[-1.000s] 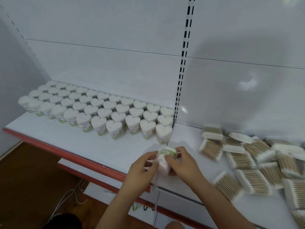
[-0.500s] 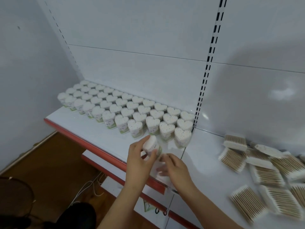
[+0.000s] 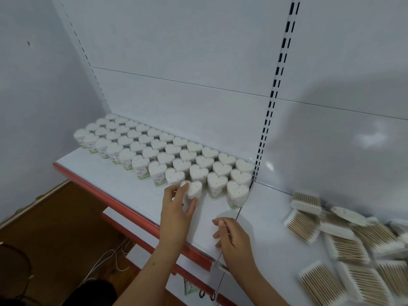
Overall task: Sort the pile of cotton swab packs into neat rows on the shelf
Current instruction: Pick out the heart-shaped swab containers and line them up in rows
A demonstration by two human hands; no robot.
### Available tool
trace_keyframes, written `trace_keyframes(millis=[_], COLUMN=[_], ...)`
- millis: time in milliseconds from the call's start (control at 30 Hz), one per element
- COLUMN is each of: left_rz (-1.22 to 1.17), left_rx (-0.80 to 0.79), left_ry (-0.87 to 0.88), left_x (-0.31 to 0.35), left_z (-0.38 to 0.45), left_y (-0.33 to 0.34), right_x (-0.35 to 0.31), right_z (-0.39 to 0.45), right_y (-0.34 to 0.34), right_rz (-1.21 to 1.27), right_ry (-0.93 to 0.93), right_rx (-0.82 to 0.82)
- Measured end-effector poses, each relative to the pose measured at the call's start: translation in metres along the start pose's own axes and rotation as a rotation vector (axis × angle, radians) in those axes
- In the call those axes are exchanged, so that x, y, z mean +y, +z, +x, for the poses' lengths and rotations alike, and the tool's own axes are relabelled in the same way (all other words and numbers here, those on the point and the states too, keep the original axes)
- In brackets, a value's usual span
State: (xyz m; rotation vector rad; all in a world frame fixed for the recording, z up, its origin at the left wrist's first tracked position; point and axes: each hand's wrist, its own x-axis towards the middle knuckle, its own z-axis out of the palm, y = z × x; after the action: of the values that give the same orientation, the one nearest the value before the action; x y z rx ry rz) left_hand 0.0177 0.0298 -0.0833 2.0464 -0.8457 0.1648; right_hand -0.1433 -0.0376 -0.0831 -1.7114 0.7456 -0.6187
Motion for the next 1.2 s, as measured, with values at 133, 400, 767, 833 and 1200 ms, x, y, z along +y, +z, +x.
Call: trace_keyframes(millis=[133,400,767,833,1200], left_rz=[-0.003,0.033,-0.226,-0.328,-0.517], left_rx=[0.01,-0.062,-0.199,-0.366,-0.79], left_ry=[0.011,-0.022,0.181,0.297,0.788], left_x=[0.0,0.0,0.12,0.154,0.377], left_z=[0.007,0.01,-0.057,-0.076,-0.26], left_y=[0.006,0.002,0.021,0.036,0.114], right_x=[-0.001,0.001,-0.06,-0.066,-0.072], right_z=[0.0,-0.002,-0.03,-0.051,-0.247], right_y=[-0.002,-0.005,-0.133,-0.17,-0.413], right_rz=[0.007,0.007,-0.323,-0.376,-0.703], right_ry=[-0.001,-0.053,-0.242,-0.229,-0.152], right_rx=[0.0,0.016,0.392,0.497,0.849])
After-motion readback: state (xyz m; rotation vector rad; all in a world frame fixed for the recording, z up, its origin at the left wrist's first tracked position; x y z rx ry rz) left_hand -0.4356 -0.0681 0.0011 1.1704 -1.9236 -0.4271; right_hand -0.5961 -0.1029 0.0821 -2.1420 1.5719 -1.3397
